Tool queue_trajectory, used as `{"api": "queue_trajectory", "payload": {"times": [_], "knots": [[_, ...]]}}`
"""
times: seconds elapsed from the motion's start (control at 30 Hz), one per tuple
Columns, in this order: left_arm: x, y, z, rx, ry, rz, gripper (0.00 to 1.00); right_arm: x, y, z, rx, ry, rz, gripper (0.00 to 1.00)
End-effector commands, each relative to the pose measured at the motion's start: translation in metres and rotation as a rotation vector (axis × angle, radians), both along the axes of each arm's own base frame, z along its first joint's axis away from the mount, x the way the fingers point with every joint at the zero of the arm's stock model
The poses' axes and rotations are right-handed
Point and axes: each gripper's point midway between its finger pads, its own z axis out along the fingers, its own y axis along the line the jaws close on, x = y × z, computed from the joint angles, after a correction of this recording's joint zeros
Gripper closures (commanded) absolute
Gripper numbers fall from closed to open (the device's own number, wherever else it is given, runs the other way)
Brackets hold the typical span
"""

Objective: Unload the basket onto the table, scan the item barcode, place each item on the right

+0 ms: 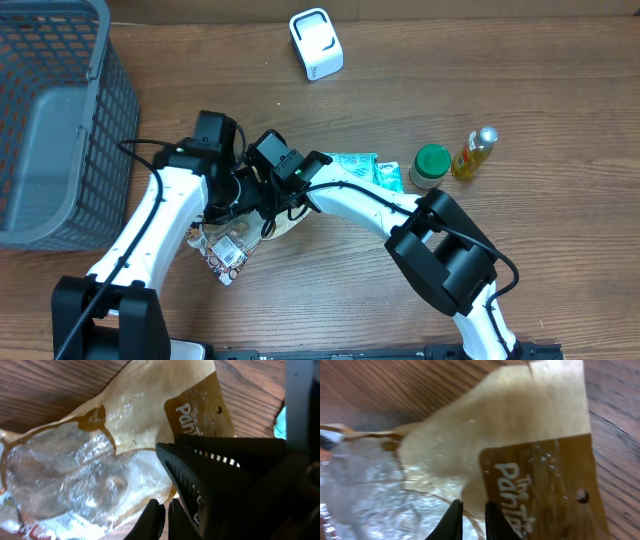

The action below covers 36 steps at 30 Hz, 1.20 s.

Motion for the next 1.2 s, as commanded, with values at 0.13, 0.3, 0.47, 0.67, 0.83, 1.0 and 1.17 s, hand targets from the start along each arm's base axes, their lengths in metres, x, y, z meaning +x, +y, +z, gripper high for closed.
{"api": "queue_trajectory", "payload": {"times": [0.13,0.3,0.47,0.67,0.83,1.0,1.17], "knots": [[-0.015,-0.027,-0.02,0.001,0.03,-0.03,0.96,0.004,-0.002,-0.004,-0.034,-0.033,-0.007,0.87],[-0.022,-0.029,-0.028,0.029,0.042,-0.015,0.96,0.004,-0.002,-0.004,-0.034,-0.034,-0.007,0.87],[-0.026,-0.025,-0.033,0.058,0.049,-0.019,0.96,0.007,0.002,-0.001,-0.015,-0.05,-0.008,0.87],[-0.03,-0.015,-0.044,0.102,0.041,-0.012,0.96,0.003,-0.003,-0.004,-0.037,-0.031,-0.007,0.87],[-0.015,-0.008,-0.047,0.149,-0.031,-0.011,0.96,-0.006,-0.012,-0.009,-0.08,0.01,-0.012,0.9],[0.007,-0.015,-0.038,0.141,-0.132,-0.106,0.96,-0.017,-0.025,-0.015,-0.128,0.097,-0.101,0.92],[0.021,-0.004,-0.003,0.152,-0.114,-0.074,0.96,-0.025,-0.035,-0.019,-0.167,0.14,-0.126,0.93]]}}
